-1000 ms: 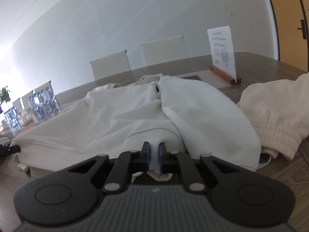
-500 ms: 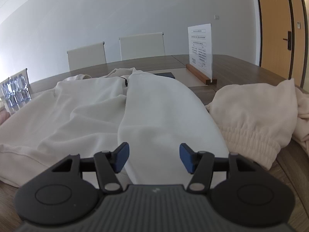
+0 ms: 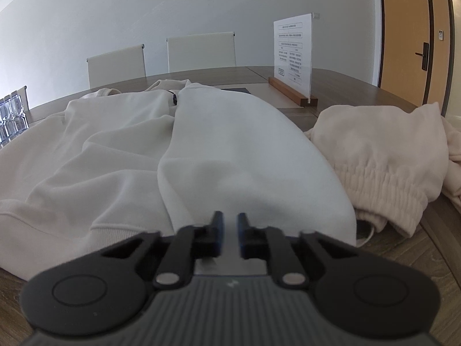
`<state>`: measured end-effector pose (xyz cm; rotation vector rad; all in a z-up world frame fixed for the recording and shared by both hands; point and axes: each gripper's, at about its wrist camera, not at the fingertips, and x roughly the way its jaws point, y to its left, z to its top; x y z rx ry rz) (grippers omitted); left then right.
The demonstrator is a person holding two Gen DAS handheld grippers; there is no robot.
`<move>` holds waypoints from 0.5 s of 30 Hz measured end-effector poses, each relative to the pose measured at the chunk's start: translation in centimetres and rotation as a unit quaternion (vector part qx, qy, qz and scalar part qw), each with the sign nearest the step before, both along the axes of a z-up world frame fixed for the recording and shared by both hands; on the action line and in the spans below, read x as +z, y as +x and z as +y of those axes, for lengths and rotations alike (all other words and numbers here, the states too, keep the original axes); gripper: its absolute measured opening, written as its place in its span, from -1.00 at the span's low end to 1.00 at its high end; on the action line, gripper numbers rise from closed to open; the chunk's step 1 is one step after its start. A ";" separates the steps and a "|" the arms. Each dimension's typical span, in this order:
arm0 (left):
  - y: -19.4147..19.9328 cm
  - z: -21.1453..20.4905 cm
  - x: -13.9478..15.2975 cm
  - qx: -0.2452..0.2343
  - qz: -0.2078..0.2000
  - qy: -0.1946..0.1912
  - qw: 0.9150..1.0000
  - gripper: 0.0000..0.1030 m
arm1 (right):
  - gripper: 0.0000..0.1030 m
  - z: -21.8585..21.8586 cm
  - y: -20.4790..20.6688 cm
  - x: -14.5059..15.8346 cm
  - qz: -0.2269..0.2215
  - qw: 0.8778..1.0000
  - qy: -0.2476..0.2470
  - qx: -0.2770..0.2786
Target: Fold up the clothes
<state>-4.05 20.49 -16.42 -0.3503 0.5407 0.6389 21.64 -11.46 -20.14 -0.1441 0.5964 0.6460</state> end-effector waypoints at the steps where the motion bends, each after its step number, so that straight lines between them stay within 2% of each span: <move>1: 0.1 -0.1 -0.3 0.000 0.008 0.004 1.000 -0.09 | -1.00 -0.1 0.0 0.0 0.000 1.000 -0.002 -0.002; 4: 0.0 -0.7 -0.5 -0.006 0.014 0.018 1.000 -0.08 | -1.00 -0.9 0.9 1.4 -0.039 0.999 -0.001 -0.031; 9: -0.1 -0.7 -0.8 -0.006 0.020 0.011 1.000 -0.07 | -1.00 -2.4 2.8 4.6 -0.096 0.992 0.016 -0.082; 11: -0.2 -0.7 -0.8 -0.005 0.020 0.010 1.000 -0.06 | -1.00 -2.8 3.5 5.7 -0.087 0.992 0.037 -0.084; 15: -0.2 -0.8 -0.8 -0.002 0.020 0.010 1.000 -0.06 | -0.89 -2.3 3.8 4.4 -0.039 0.997 0.049 -0.053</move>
